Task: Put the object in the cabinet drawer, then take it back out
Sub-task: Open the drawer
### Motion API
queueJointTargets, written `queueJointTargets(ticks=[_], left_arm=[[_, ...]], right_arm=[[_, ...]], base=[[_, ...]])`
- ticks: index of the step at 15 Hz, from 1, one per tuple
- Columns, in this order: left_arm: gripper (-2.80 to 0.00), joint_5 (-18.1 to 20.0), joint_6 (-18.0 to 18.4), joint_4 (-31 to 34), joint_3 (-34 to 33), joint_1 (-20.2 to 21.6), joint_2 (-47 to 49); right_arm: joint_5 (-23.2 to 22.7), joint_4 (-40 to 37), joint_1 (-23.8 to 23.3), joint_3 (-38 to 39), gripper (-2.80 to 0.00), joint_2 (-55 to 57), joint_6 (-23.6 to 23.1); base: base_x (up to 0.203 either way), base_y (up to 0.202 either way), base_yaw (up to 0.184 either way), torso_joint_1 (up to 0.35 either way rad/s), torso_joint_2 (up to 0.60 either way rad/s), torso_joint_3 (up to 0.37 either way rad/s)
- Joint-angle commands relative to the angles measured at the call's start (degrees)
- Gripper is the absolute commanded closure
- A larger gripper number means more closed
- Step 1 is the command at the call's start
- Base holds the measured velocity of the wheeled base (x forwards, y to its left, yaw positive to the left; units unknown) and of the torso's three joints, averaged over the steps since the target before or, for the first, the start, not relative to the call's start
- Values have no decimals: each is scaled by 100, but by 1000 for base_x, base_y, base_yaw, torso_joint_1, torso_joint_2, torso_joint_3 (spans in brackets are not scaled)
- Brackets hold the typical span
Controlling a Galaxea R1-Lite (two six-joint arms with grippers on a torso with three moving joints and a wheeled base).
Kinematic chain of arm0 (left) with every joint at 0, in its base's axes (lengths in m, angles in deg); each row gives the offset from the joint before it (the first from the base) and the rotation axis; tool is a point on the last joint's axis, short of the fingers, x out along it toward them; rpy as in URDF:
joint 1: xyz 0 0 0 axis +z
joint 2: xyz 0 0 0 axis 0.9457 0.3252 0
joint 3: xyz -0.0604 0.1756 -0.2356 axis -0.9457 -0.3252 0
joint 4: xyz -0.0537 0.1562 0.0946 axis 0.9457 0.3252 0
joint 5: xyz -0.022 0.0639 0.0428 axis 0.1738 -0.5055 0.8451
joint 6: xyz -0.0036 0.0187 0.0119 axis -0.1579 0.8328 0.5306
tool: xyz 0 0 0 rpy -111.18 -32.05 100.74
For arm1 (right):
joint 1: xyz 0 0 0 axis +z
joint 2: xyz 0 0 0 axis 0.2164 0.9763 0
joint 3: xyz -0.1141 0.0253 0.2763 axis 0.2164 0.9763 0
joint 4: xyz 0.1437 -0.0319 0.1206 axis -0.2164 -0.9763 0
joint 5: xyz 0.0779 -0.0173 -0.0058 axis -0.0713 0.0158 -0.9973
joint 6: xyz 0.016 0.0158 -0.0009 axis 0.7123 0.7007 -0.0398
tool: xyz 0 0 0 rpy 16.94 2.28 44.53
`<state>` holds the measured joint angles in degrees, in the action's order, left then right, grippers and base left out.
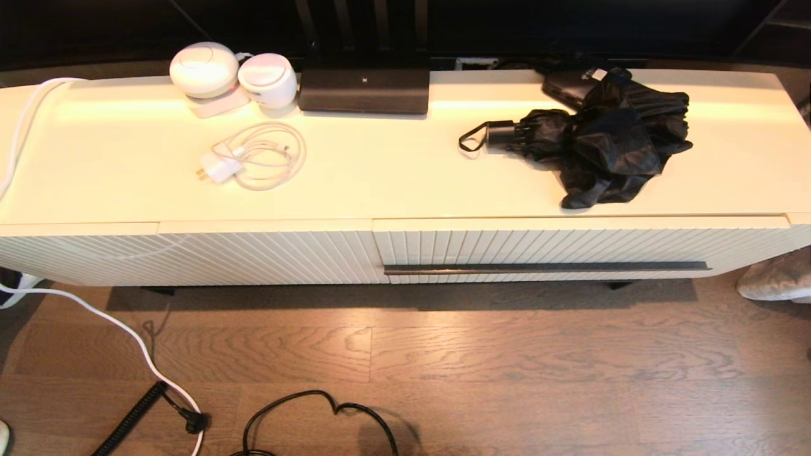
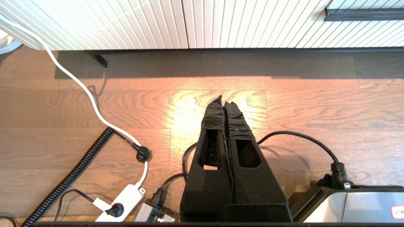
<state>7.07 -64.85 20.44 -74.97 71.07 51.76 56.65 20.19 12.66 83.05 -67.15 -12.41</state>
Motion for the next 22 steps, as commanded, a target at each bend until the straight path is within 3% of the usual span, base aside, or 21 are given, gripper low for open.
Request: queueJointTargets(ticks=[1, 14, 16, 18, 22], left_arm=[[0, -1, -2, -2, -2, -3, 0], [0, -1, -2, -2, -2, 0, 0], [0, -1, -2, -2, -2, 4, 0], [0, -1, -2, -2, -3, 4, 0], [0, -1, -2, -2, -2, 4, 0]], right_arm=[[-5, -2, 2, 0, 0, -1, -5], [128, -46, 2, -18, 0, -10, -32], [113, -170, 2, -498, 0, 119, -55], [69, -598, 2, -1490, 0, 608, 37], [56, -963, 11, -2698, 0, 2509, 343]], base=[[0, 0, 0, 0, 0, 0], [0, 0, 0, 0, 0, 0], [0, 0, 0, 0, 0, 0], [0, 0, 0, 0, 0, 0], [0, 0, 0, 0, 0, 0]])
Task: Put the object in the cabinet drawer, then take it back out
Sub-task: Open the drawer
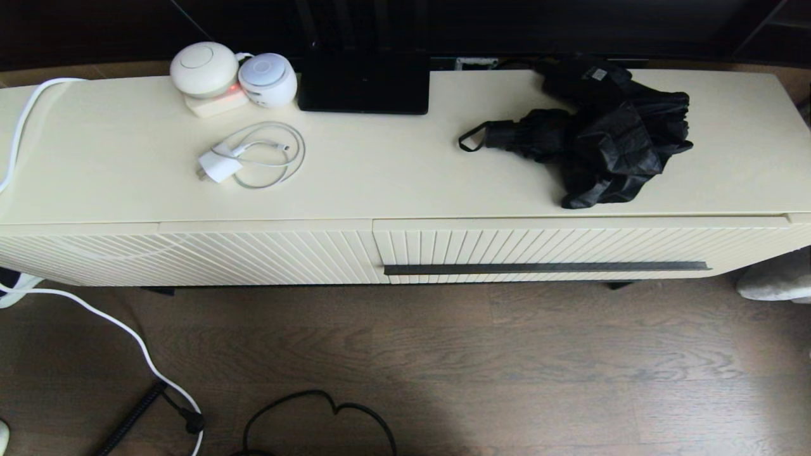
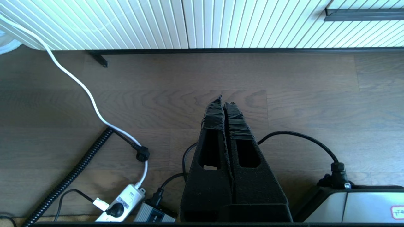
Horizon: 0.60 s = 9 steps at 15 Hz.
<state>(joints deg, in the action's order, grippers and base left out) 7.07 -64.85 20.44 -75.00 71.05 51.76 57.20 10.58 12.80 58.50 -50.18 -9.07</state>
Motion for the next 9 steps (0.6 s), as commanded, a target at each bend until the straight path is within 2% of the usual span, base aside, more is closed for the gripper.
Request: queueJointTargets(ticks=[1, 4, 6, 8, 9], left_arm=[[0, -1, -2, -2, 1, -2, 0], [0, -1, -2, -2, -2, 1, 0], [0, -1, -2, -2, 1, -1, 0], [0, -1, -2, -2, 1, 6, 0], [0, -1, -2, -2, 1, 6, 0]], right_arm=[[9, -35, -15, -522, 0, 1297, 154], [65, -187, -80, -1304, 0, 2515, 540], [77, -549, -60, -1740, 0, 3147, 798], [57, -871, 174, -1952, 0, 3723, 1068], [68, -957, 394, -2055, 0, 4020, 1370]], base=[[0, 0, 0, 0, 0, 0], [0, 0, 0, 0, 0, 0], [0, 0, 0, 0, 0, 0], [0, 0, 0, 0, 0, 0], [0, 0, 0, 0, 0, 0]])
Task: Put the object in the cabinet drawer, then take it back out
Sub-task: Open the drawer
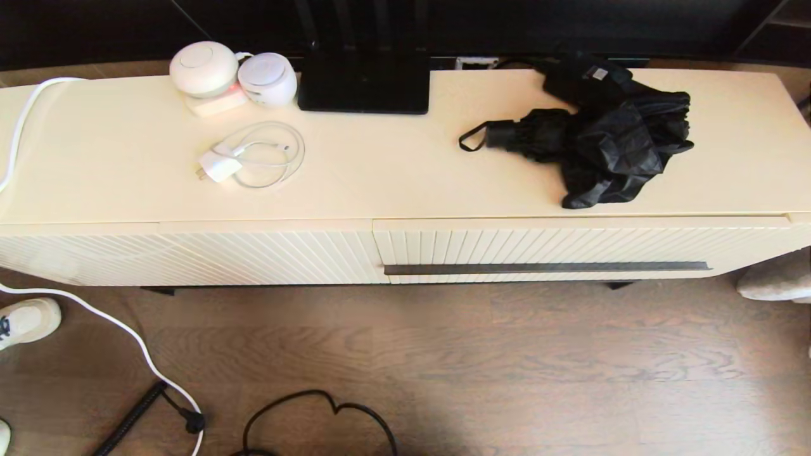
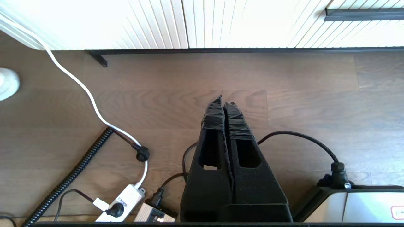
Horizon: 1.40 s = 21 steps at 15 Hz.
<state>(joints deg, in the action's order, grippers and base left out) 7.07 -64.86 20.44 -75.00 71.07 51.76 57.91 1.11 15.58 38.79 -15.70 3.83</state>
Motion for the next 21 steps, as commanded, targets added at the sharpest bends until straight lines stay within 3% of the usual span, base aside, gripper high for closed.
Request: queueJointTargets(ticks=[1, 4, 7, 9, 12, 14, 21], left_arm=[[0, -1, -1, -2, 1, -5, 0], [0, -1, -1, -2, 1, 3, 0], [0, -1, -1, -2, 1, -5, 0], [0, -1, -1, -2, 1, -1, 0], [0, -1, -1, -2, 1, 4, 0], [0, -1, -1, -2, -7, -2, 0], [0, -1, -1, -2, 1, -4, 0]], right_arm=[[15, -126, 332, -251, 0, 858, 511], [25, -852, 986, -863, 0, 1331, 1468], [26, -899, 1301, -588, 0, 1400, 1504], [-51, -555, 1287, -324, 0, 1465, 614], [-155, 883, 1241, 333, 0, 1728, -833], [-194, 1384, 1226, 424, 0, 2027, -1836], [-441, 2181, 950, 320, 0, 2883, -4318]], base=[[0, 0, 0, 0, 0, 0], [0, 0, 0, 0, 0, 0], [0, 0, 0, 0, 0, 0], [0, 0, 0, 0, 0, 0], [0, 0, 0, 0, 0, 0], [0, 0, 0, 0, 0, 0], [0, 0, 0, 0, 0, 0]])
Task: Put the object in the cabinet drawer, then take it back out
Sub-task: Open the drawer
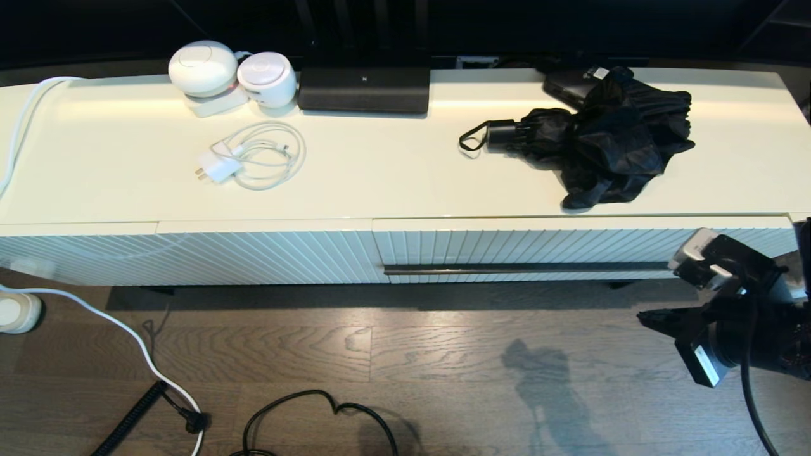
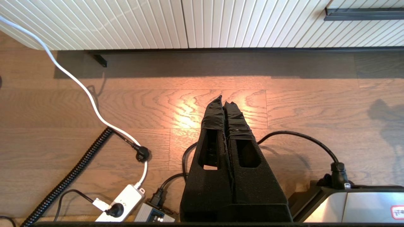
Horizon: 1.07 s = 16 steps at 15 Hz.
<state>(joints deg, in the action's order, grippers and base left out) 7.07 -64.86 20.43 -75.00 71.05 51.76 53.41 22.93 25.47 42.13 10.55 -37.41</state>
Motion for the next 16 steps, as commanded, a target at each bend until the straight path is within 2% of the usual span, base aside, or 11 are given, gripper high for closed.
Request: queueJointTargets(ticks=[1, 2, 3, 5, 10, 12, 16], left_arm=[[0, -1, -1, -1, 1, 5, 0], [0, -1, -1, -1, 1, -2, 0], [0, -1, -1, -1, 1, 6, 0], [0, -1, -1, -1, 1, 6, 0], [0, -1, -1, -1, -2, 2, 0], [0, -1, -1, -1, -6, 6, 0], [0, -1, -1, -1, 1, 6, 0]], right_arm=[[-79, 94, -73, -38, 0, 383, -472], [-138, 150, -96, -65, 0, 476, -728], [-152, 247, -101, -73, -280, 533, -903], [-163, 398, -101, -74, -280, 489, -1054], [-151, 404, -14, 394, -280, 11, -2020], [-169, 403, 26, 544, -280, -98, -2558], [-181, 417, 225, 616, -280, 115, -3072]], base=[[0, 0, 0, 0, 0, 0], [0, 0, 0, 0, 0, 0], [0, 0, 0, 0, 0, 0], [0, 0, 0, 0, 0, 0], [0, 0, 0, 0, 0, 0], [0, 0, 0, 0, 0, 0], [0, 0, 0, 0, 0, 0]])
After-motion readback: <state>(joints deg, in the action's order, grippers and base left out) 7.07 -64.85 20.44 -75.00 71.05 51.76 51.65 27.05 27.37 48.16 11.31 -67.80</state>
